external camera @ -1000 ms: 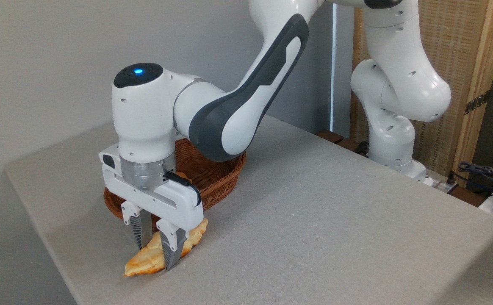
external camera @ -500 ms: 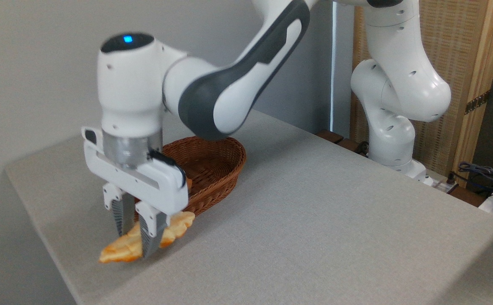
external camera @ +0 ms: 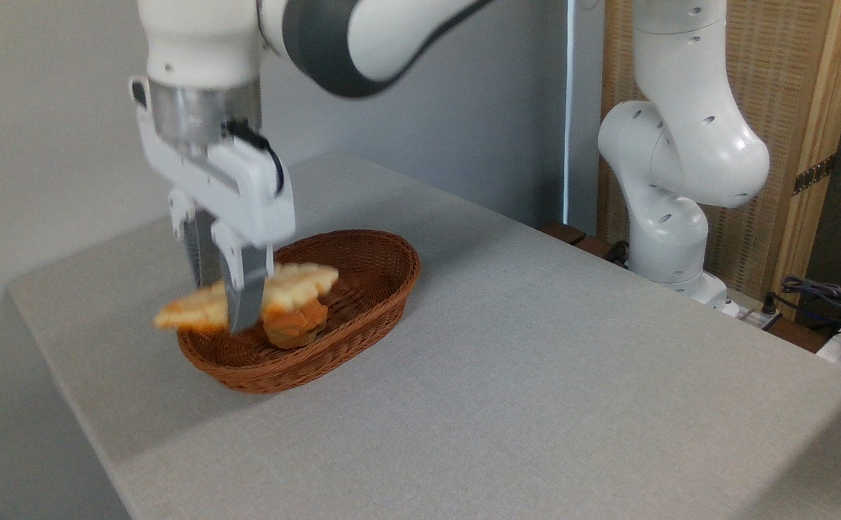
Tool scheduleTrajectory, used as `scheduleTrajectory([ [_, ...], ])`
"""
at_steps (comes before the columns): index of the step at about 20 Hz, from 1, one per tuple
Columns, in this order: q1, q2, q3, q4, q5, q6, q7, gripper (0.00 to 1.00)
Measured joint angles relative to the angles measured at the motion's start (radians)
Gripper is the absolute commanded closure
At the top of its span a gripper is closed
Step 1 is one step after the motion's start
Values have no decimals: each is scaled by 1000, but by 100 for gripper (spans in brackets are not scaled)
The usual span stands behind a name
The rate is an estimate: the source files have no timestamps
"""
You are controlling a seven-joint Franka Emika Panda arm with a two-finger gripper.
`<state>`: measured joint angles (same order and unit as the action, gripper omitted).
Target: Put bread into the basket
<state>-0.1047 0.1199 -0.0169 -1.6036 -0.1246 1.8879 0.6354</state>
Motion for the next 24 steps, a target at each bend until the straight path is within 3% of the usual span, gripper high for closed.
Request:
scheduleTrajectory([
  [1, -3, -23, -22, -9, 0, -34, 0, 11],
  [2, -4, -49, -44, -28, 0, -60, 0, 0],
  [7, -9, -193, -125, -244, 0, -84, 0, 0],
  [10, -10, -238, -146, -320, 0, -83, -15, 0],
  [21, -10, -224, -153, -340, 2, -83, -19, 0],
  [24, -9, -215, -156, -306, 70, -81, -19, 0],
])
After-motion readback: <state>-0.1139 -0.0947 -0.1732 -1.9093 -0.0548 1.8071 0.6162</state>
